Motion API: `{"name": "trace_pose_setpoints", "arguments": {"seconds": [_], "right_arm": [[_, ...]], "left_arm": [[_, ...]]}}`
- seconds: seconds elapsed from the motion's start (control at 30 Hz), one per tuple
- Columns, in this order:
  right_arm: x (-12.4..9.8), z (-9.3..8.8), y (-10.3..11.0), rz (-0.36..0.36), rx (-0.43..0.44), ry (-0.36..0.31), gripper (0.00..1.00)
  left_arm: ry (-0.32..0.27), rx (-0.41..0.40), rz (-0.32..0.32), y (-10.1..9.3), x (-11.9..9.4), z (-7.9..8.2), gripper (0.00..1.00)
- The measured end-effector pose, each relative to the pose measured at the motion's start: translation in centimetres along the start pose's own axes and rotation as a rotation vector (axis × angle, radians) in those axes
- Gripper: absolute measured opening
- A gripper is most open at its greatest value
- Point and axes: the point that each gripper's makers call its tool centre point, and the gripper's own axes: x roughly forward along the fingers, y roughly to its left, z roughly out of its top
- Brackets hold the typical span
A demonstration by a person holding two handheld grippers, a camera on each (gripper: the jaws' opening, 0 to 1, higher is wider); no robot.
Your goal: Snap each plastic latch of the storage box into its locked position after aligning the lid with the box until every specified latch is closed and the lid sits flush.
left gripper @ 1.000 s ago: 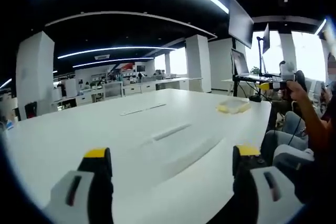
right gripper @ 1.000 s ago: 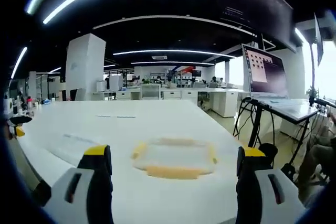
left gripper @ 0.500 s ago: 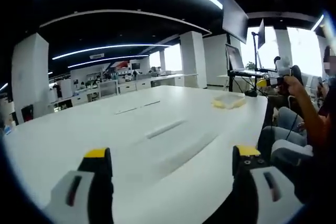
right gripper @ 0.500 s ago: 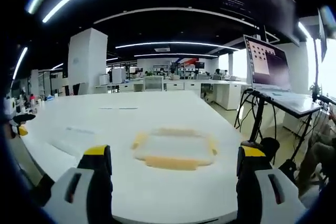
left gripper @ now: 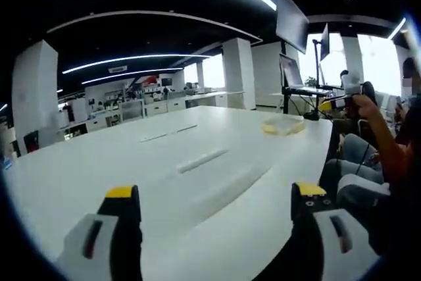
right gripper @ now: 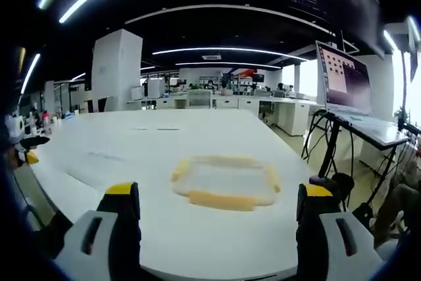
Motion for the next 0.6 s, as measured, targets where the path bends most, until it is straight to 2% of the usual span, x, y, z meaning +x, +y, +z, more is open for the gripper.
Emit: {"name": "trace_pose_setpoints", "arguments": {"seconds": [0.33, 0.47, 0.6], "right_arm": [[0.3, -0.2, 1.0, 0.024, -0.018, 0.009, 1.0], [0.3, -0.3, 1.7, 0.046, -0.014, 0.01, 1.0], [0.2, -0.7, 1.5, 0.011, -0.054, 0.033, 1.0]], "left_arm": [[0.002, 0.0, -0.007, 0.1, 0.0, 0.0, 0.94], [-0.004, 0.001, -0.01, 0.3, 0.4, 0.6, 0.94], [-0.01, -0.007, -0.028, 0.3, 1.2, 1.1, 0.94]]}}
